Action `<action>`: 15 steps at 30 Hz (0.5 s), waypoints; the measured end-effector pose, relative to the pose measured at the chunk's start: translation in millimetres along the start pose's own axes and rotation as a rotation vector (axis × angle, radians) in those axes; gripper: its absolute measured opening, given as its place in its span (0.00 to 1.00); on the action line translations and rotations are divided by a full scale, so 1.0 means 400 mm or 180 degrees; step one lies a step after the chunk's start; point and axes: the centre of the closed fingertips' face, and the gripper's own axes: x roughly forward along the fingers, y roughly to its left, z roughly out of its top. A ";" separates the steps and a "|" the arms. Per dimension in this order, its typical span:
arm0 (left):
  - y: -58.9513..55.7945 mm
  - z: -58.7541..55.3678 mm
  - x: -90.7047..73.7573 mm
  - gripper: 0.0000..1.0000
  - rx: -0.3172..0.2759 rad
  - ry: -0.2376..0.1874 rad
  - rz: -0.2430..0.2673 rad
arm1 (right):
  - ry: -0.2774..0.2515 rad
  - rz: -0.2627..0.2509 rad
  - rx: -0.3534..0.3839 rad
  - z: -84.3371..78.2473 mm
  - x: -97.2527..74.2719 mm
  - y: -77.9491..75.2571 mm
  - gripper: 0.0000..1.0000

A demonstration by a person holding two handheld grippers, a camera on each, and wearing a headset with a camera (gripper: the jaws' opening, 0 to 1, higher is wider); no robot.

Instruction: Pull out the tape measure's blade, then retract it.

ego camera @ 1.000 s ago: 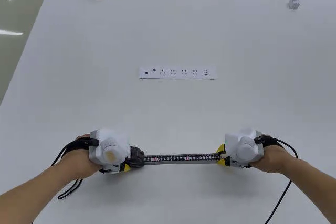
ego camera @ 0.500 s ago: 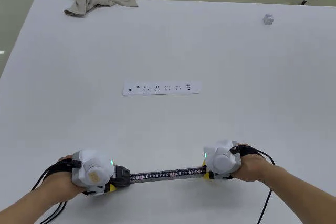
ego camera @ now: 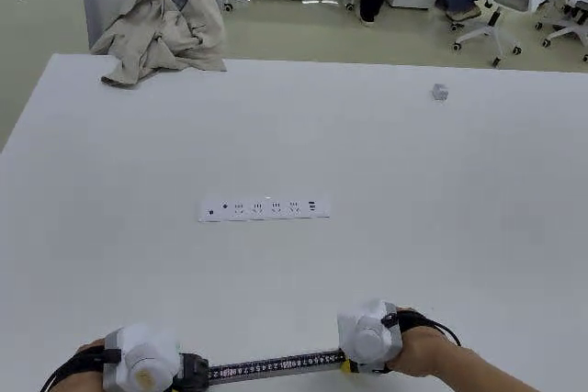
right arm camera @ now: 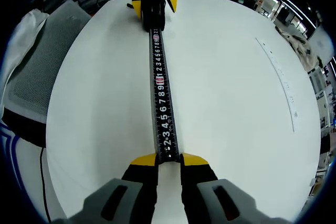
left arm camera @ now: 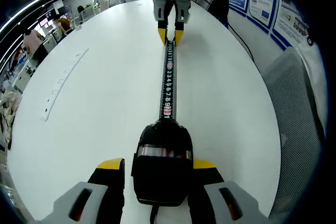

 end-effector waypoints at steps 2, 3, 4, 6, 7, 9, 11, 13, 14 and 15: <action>-0.007 -0.010 0.006 0.51 -0.0030 0.0015 -0.0011 | 0.0002 -0.0017 0.0020 0.000 0.000 -0.001 0.17; -0.014 -0.010 0.002 0.52 -0.0031 0.0022 -0.0003 | -0.0005 -0.0023 0.0067 0.000 -0.001 -0.001 0.17; -0.017 -0.011 0.000 0.52 -0.0042 0.0011 0.0009 | -0.0011 -0.0032 0.0075 0.000 -0.002 -0.002 0.17; -0.018 -0.015 0.000 0.53 -0.0137 -0.0033 0.0066 | -0.0020 -0.0058 0.0115 -0.001 -0.001 -0.002 0.17; -0.017 -0.016 0.000 0.54 -0.0177 -0.0055 0.0093 | -0.0025 -0.0069 0.0133 -0.002 -0.001 -0.002 0.17; -0.015 -0.022 -0.003 0.56 -0.0254 -0.0086 0.0160 | -0.0037 -0.0098 0.0151 -0.002 -0.002 -0.001 0.17; -0.014 -0.029 -0.007 0.57 -0.0353 -0.0130 0.0217 | -0.0054 -0.0134 0.0189 0.000 -0.006 0.000 0.17; -0.016 -0.037 -0.013 0.58 -0.0437 -0.0155 0.0253 | -0.0076 -0.0164 0.0235 -0.001 -0.006 0.000 0.17; -0.016 -0.041 -0.015 0.58 -0.0491 -0.0174 0.0277 | -0.0090 -0.0191 0.0270 -0.001 -0.007 -0.002 0.17; -0.016 -0.044 -0.018 0.58 -0.0568 -0.0208 0.0308 | -0.0105 -0.0203 0.0292 -0.002 -0.007 -0.001 0.17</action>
